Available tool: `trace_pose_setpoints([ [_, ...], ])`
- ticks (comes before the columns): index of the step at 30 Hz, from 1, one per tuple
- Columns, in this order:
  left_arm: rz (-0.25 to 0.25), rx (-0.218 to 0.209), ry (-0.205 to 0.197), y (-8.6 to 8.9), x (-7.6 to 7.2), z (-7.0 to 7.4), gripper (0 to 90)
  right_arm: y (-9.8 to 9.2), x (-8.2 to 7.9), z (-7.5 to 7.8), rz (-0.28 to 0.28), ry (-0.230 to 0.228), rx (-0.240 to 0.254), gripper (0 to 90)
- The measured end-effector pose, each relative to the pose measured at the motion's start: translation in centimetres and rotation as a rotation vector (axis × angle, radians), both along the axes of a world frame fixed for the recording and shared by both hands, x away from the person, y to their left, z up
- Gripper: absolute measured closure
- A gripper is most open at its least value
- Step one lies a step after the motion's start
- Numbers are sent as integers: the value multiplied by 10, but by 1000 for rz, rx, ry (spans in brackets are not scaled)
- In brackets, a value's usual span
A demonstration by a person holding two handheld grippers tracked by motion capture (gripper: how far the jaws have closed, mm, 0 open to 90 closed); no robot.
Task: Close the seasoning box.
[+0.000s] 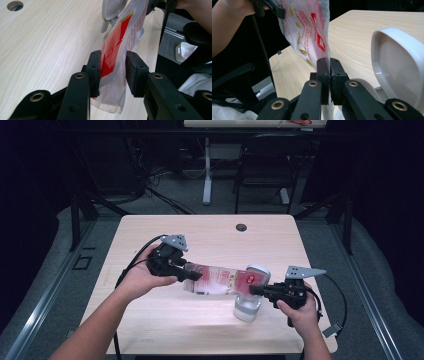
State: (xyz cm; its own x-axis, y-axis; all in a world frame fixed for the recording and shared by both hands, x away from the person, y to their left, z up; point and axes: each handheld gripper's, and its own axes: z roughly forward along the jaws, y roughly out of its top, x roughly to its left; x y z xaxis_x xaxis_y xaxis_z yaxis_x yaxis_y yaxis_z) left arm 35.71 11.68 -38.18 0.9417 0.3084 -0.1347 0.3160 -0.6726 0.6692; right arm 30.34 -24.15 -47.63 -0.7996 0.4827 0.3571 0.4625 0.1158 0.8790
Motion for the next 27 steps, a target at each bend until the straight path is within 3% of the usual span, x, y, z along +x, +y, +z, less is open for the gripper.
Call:
trace_pose_setpoints([
  [5,24,-6,-7,6,-1,-7,662,4,-1,3,9,-12,-10,897],
  [7,8,-38,0,11,-2,-12,662,5,-1,3,17,-14,-4,899],
  [9,19,-23,-11,12,-3,-12,663,7,-1,4,17,-15,-11,899],
  [10,7,-56,0,15,-4,-16,664,7,-2,4,17,-14,-13,900],
  [12,12,-68,5,18,-5,-19,663,9,-2,6,23,-22,-19,900],
  [15,28,-65,2,23,-5,-22,649,12,-3,10,50,-38,-52,900],
  [19,26,-84,19,27,-4,-25,634,17,-5,16,65,-64,-88,900],
  [27,31,-93,7,30,-6,-23,624,18,-3,20,75,-75,-84,900],
])
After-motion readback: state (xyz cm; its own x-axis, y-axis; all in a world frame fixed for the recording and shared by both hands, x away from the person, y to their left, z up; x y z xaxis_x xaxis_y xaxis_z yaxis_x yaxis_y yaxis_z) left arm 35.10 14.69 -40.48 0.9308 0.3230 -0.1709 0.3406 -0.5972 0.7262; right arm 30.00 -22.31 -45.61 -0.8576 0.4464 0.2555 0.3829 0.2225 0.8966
